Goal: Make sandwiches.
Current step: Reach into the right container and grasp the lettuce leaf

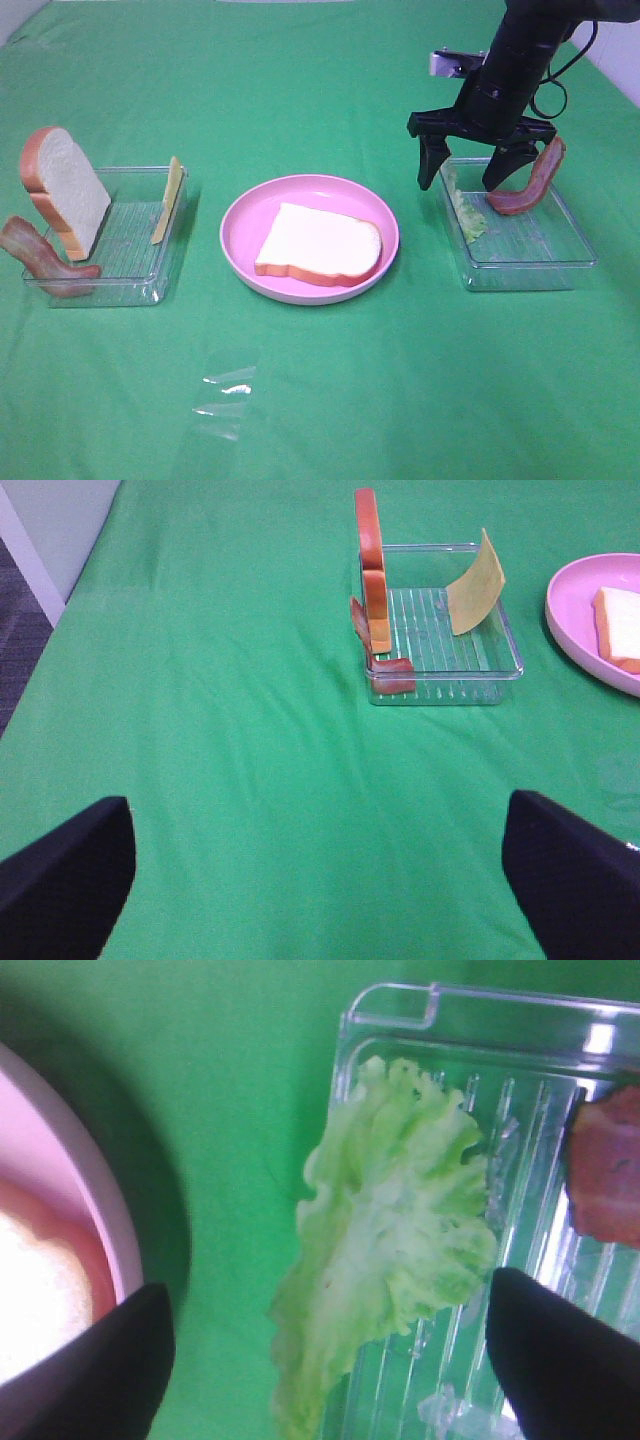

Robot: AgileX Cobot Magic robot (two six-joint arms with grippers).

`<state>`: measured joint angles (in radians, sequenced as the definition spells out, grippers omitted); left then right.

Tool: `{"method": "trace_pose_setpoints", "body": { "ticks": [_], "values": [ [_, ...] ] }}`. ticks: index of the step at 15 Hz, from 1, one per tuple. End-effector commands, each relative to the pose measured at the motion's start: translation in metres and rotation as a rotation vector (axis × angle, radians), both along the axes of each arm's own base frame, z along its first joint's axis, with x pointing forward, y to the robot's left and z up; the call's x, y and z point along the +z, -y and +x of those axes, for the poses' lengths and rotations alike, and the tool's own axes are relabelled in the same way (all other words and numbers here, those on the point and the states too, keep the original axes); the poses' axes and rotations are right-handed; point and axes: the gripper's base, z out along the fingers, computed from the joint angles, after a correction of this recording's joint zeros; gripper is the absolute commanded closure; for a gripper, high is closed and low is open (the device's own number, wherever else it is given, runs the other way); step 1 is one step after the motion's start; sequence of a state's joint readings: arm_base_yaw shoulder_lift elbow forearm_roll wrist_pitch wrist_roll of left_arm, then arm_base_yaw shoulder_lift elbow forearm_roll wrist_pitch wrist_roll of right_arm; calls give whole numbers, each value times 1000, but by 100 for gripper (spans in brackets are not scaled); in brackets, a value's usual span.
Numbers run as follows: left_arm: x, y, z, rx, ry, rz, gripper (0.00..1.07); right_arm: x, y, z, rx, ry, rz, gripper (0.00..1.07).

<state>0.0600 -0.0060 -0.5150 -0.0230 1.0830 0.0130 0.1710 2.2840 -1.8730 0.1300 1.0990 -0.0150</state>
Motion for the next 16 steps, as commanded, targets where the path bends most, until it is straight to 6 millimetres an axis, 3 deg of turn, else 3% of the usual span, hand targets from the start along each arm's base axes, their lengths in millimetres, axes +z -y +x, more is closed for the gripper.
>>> {"method": "trace_pose_setpoints", "body": {
  "ticks": [1, 3, 7, 14, 16],
  "values": [
    [1, 0, -1, -1, 23, -4, 16, 1, -2, 0, 22, 0, 29, 36],
    [1, 0, -1, -1, 23, -5, 16, 1, -5, 0, 17, 0, 49, 43],
    [1, 0, -1, -1, 23, -5, 16, 1, -4, 1, 16, 9, 47, 67],
    [1, 0, -1, -1, 23, -5, 16, 1, -4, 2, 14, 19, 48, 70],
    [1, 0, -1, -1, 23, -5, 16, 1, -4, 2, 15, 14, 48, 84]
  ]
}}
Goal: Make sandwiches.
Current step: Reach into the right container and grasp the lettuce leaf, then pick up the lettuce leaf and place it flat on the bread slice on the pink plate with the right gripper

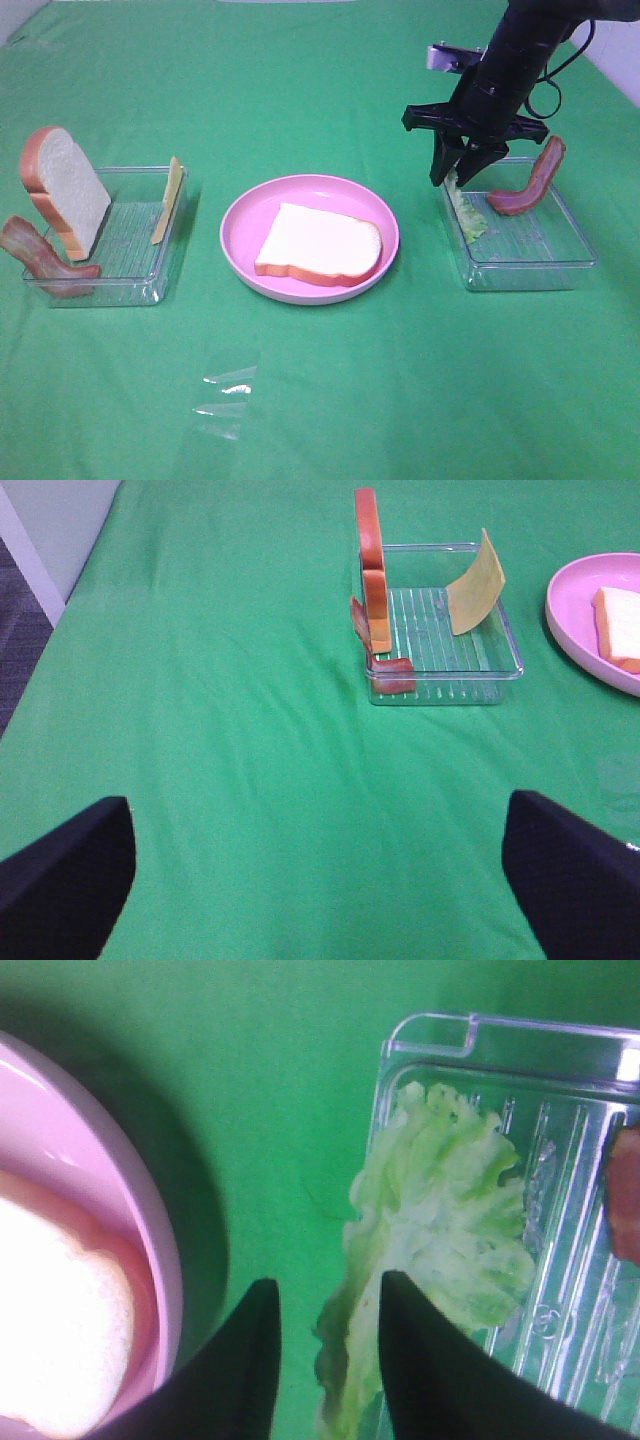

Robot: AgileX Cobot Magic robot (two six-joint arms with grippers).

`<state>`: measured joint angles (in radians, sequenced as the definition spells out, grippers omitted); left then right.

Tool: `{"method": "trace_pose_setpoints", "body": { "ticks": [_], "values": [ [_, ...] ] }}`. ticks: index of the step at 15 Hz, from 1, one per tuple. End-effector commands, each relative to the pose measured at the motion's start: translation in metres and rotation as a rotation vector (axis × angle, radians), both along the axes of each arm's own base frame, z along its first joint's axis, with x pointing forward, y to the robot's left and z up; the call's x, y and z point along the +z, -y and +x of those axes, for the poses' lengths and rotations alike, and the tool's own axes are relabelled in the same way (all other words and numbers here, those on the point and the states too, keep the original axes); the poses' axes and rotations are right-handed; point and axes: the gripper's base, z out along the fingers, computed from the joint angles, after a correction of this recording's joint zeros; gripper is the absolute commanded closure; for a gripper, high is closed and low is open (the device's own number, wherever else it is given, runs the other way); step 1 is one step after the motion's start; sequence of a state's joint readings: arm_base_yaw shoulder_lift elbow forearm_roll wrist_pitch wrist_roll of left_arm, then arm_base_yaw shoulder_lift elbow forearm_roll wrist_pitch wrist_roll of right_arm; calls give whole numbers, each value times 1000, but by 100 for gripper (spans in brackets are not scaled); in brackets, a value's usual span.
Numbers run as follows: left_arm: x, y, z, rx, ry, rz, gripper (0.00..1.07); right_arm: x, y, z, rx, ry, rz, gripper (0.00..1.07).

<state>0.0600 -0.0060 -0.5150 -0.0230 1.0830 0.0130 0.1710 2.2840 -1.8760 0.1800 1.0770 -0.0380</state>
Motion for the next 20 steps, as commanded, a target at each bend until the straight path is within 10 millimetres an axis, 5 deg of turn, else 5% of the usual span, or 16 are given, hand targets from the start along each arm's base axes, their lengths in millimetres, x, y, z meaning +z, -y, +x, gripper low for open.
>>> {"method": "trace_pose_setpoints", "body": {
  "ticks": [1, 3, 7, 14, 17, 20],
  "values": [
    [1, 0, -1, -1, 23, -5, 16, -1, 0, 0, 12, -6, -3, 94],
    [1, 0, -1, -1, 23, -5, 16, -1, 1, 0, 15, -4, -13, 107],
    [1, 0, -1, -1, 23, -5, 16, 5, 3, -3, 24, -17, -32, 107],
    [1, 0, -1, -1, 23, -5, 16, 86, 4, -26, 8, 72, 20, 107],
    [1, 0, -1, -1, 23, -5, 16, 112, -14, -44, 16, 146, 266, 107],
    [1, 0, -1, -1, 23, -5, 16, 105, -32, -69, 52, 138, 549, 107]
  ]
}}
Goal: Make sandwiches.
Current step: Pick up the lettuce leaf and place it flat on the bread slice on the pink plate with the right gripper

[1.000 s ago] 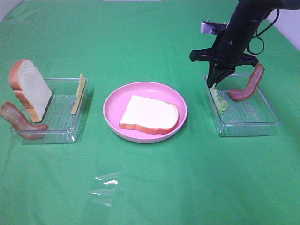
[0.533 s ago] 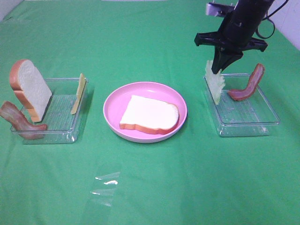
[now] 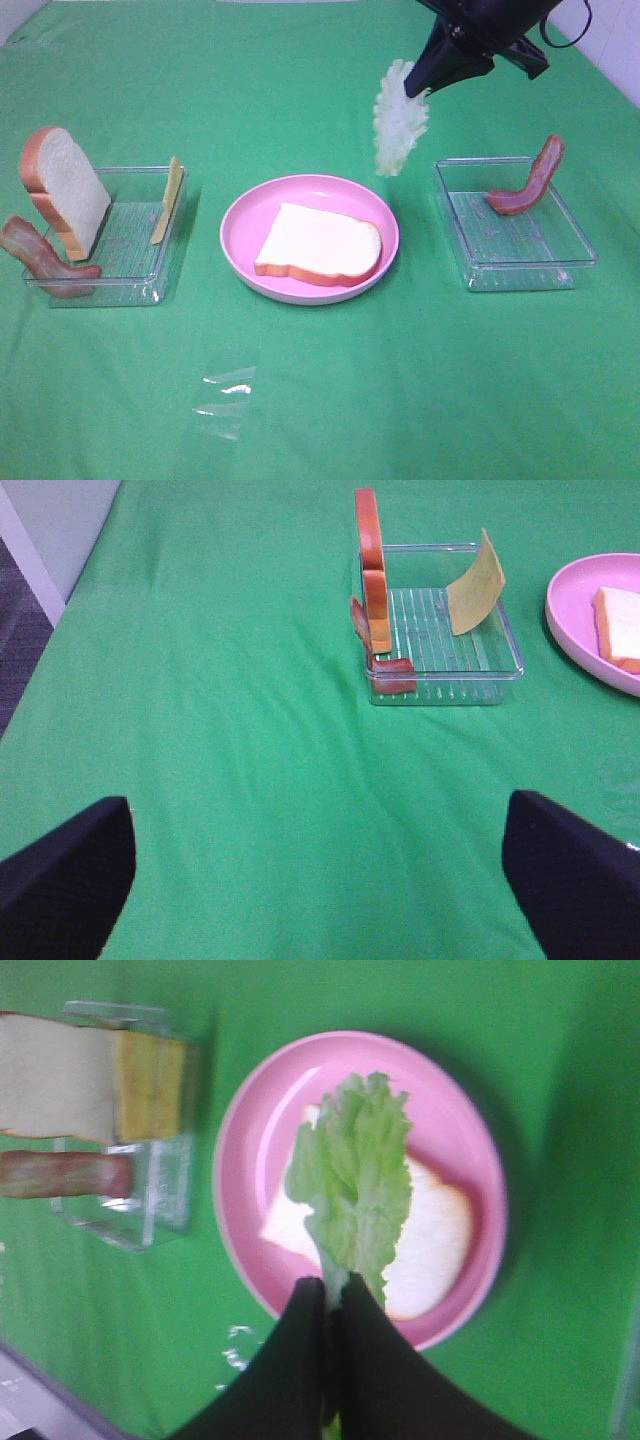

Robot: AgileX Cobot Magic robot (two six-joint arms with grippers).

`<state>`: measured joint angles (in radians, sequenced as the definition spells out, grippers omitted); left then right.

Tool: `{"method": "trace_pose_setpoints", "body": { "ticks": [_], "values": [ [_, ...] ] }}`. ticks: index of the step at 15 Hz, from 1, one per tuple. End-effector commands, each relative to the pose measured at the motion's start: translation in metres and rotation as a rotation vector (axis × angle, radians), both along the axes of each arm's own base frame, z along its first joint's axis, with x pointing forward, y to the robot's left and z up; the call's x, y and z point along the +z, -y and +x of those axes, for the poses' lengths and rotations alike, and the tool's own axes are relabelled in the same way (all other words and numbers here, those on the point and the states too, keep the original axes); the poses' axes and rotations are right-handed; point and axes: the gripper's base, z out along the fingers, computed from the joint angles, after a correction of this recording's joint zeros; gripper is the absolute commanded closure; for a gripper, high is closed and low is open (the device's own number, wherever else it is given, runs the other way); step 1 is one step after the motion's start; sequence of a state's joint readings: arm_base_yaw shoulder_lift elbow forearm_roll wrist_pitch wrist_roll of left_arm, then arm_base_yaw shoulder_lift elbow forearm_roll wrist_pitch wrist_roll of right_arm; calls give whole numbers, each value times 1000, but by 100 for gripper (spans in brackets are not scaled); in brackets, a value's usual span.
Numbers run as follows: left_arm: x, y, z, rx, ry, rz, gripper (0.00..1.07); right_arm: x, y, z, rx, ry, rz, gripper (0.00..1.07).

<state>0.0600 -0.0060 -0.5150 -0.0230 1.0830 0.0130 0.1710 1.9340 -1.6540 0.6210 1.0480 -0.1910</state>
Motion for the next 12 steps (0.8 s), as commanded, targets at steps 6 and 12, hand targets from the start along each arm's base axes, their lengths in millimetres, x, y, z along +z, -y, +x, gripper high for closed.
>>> {"method": "trace_pose_setpoints", "body": {
  "ticks": [6, 12],
  "values": [
    [1, 0, -1, -1, 23, -5, 16, -42, -72, -20, 186, -24, 309, 107],
    [1, 0, -1, -1, 23, -5, 16, -84, -106, -7, 218, -90, 299, 107]
  ]
}}
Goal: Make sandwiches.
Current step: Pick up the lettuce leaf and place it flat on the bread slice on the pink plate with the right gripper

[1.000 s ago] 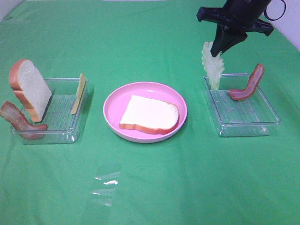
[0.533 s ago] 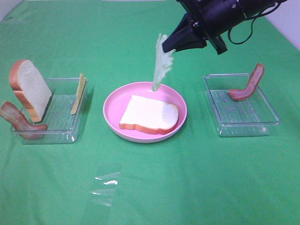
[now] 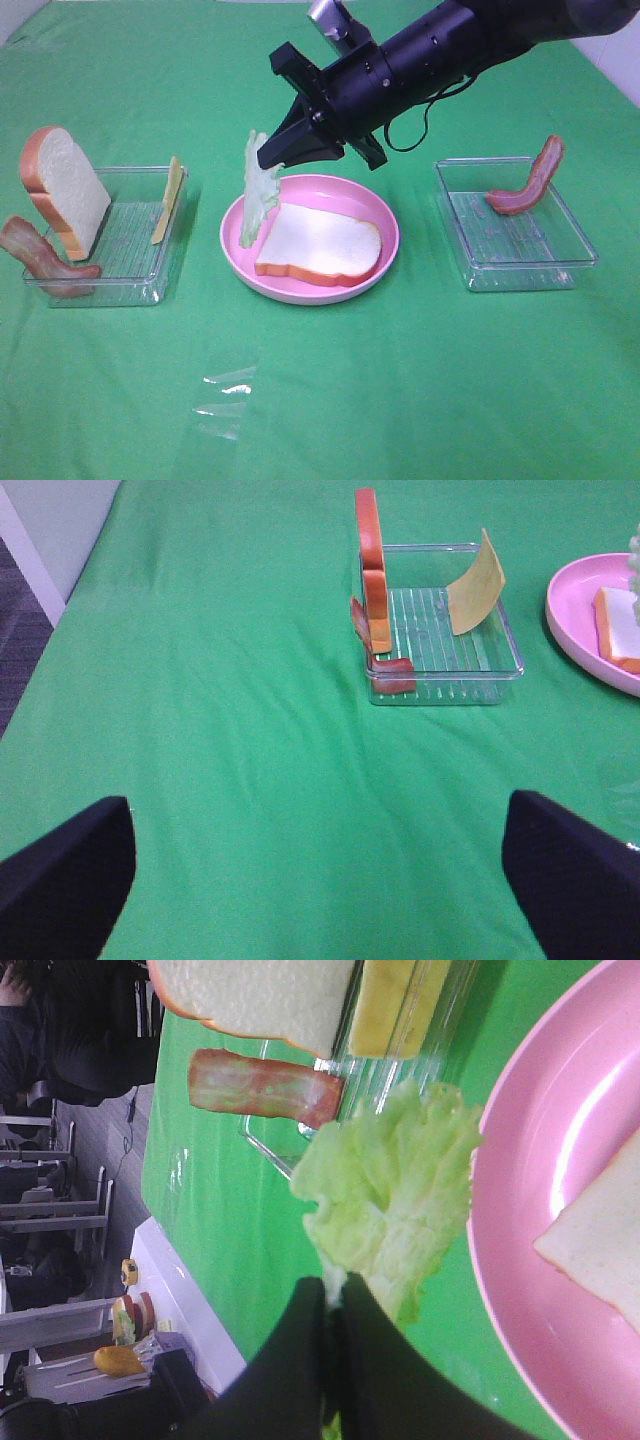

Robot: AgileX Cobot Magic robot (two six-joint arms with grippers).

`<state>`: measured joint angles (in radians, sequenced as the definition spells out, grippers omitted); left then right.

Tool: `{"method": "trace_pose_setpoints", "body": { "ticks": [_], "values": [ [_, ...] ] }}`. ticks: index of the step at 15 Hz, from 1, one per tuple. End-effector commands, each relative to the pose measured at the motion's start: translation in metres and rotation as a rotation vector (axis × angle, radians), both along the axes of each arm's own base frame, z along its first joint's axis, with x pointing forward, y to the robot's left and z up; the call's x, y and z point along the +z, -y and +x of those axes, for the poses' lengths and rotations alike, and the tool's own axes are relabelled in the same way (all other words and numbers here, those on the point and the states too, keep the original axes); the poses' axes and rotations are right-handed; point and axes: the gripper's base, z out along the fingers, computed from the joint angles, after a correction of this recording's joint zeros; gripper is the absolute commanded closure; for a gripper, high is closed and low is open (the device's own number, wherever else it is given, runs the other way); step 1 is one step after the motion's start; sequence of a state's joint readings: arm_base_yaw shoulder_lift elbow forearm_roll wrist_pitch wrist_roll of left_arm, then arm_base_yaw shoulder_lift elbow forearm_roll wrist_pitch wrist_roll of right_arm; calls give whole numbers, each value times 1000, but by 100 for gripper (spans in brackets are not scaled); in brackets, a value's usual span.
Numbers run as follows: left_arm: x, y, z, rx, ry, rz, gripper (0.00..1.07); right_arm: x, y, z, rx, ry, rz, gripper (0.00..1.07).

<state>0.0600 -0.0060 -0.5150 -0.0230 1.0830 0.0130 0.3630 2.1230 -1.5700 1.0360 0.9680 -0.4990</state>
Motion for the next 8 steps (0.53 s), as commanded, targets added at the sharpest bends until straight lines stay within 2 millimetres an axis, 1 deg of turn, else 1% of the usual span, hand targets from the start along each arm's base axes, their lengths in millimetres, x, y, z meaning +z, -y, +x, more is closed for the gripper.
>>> {"method": "trace_pose_setpoints", "body": {
  "ticks": [1, 3, 6, 8],
  "values": [
    [1, 0, -1, -1, 23, -5, 16, -9, -9, 12, -5, 0, 16, 107],
    [1, 0, -1, -1, 23, -5, 16, -20, -15, 30, -8, 11, 4, 107],
    [1, 0, -1, -1, 23, -5, 16, -26, -13, 34, 1, 17, -51, 107],
    [1, 0, -1, -1, 23, -5, 16, -31, -7, 34, 19, 28, -124, 107]
  ]
}}
